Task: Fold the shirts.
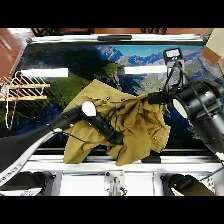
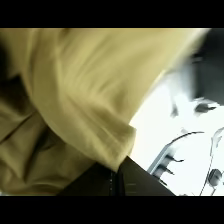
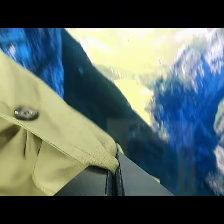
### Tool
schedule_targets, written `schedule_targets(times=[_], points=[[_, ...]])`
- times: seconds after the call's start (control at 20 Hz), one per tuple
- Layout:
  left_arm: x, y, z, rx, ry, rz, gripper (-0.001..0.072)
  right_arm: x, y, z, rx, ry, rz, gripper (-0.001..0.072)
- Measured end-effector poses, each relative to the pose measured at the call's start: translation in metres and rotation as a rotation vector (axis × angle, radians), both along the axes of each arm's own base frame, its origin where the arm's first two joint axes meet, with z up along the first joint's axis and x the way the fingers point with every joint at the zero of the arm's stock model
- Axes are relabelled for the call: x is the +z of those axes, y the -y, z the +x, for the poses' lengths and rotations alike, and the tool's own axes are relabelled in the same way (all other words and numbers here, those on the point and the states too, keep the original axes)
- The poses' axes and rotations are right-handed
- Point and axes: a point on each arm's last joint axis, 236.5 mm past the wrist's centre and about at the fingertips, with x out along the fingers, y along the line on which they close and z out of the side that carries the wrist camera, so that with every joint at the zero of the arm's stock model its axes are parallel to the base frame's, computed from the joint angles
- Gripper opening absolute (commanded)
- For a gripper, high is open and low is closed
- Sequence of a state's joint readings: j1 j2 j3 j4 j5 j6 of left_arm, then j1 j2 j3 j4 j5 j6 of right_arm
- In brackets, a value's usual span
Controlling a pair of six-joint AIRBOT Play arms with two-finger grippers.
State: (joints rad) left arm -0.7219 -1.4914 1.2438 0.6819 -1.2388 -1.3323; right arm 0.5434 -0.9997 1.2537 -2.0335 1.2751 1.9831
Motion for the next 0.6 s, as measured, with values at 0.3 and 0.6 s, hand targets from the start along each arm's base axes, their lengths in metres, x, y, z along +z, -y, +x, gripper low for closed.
schedule_targets(times=[0.3,0.6], points=[[0.252,-0.062,0.075,0.116,0.635,-0.327,0.0046,0.152,0.037,-0.004,-0.050,0.417,0.071,0.0059],[0.413,-0.218,0.084,0.558,1.193,-0.208,0.0046,0.290,0.100,-0.087,-0.112,0.783,0.235,0.0059]])
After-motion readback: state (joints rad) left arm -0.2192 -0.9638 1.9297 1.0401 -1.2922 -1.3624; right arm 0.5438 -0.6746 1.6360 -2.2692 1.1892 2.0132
